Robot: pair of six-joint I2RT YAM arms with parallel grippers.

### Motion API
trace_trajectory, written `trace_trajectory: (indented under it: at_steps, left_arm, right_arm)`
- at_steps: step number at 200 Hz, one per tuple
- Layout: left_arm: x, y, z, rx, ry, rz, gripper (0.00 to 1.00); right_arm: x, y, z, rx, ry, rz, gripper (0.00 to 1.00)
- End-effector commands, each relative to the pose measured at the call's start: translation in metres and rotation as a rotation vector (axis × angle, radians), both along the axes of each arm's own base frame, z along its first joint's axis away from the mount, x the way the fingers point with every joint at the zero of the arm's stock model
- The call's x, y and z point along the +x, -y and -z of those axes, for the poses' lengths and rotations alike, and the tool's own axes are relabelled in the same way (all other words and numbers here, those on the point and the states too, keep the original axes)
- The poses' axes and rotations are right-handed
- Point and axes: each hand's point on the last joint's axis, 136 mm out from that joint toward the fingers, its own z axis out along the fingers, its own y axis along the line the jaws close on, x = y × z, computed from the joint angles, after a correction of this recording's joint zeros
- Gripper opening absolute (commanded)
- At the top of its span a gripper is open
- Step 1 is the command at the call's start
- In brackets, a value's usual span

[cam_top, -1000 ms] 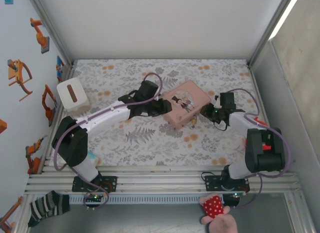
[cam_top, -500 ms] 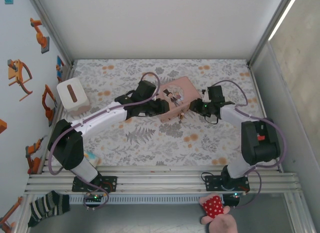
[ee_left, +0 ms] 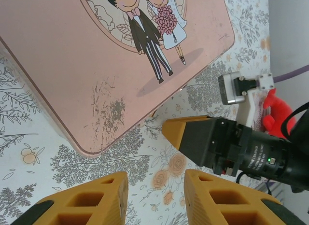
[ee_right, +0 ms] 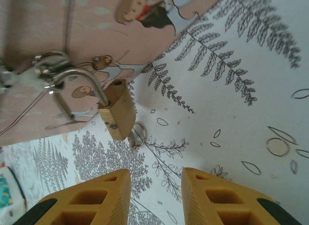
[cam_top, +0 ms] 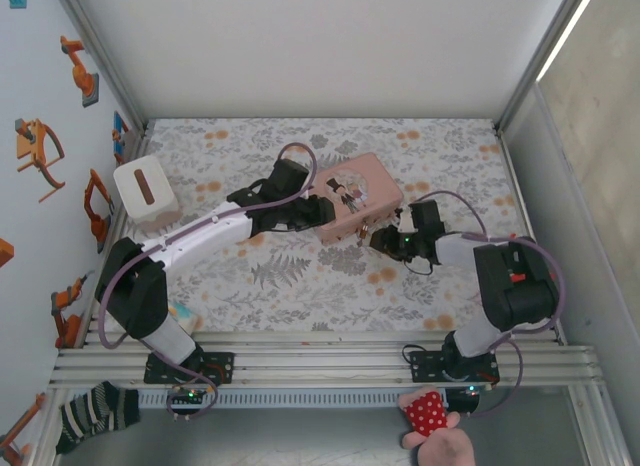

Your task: Unlock the padlock with the key

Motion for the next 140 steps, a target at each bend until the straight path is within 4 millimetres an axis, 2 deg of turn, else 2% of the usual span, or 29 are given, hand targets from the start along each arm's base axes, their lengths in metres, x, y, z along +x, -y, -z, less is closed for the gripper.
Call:
trace_trajectory:
  at_steps: [1, 50, 93, 140]
  left_arm:
    - [-0.003, -0.005, 0.004, 0.019, -0.006, 0.014, 0.36]
    - [-0.003, -0.005, 0.010, 0.014, -0.007, 0.012, 0.39]
    - [-0.003, -0.002, 0.010, 0.005, -0.011, 0.026, 0.40]
    - [-0.005, -0.006, 0.011, 0.012, -0.011, 0.020, 0.41]
  right_arm:
    - [0.017, -0.016, -0.015, 0.133, 0.027, 0.070, 0.32]
    - [0.027, -0.009, -0.012, 0.156, 0.001, 0.231, 0.27]
    - [0.025, -0.019, -0.010, 0.172, 0.003, 0.232, 0.27]
    - [0.021, -0.020, -0.002, 0.143, -0.009, 0.239, 0.25]
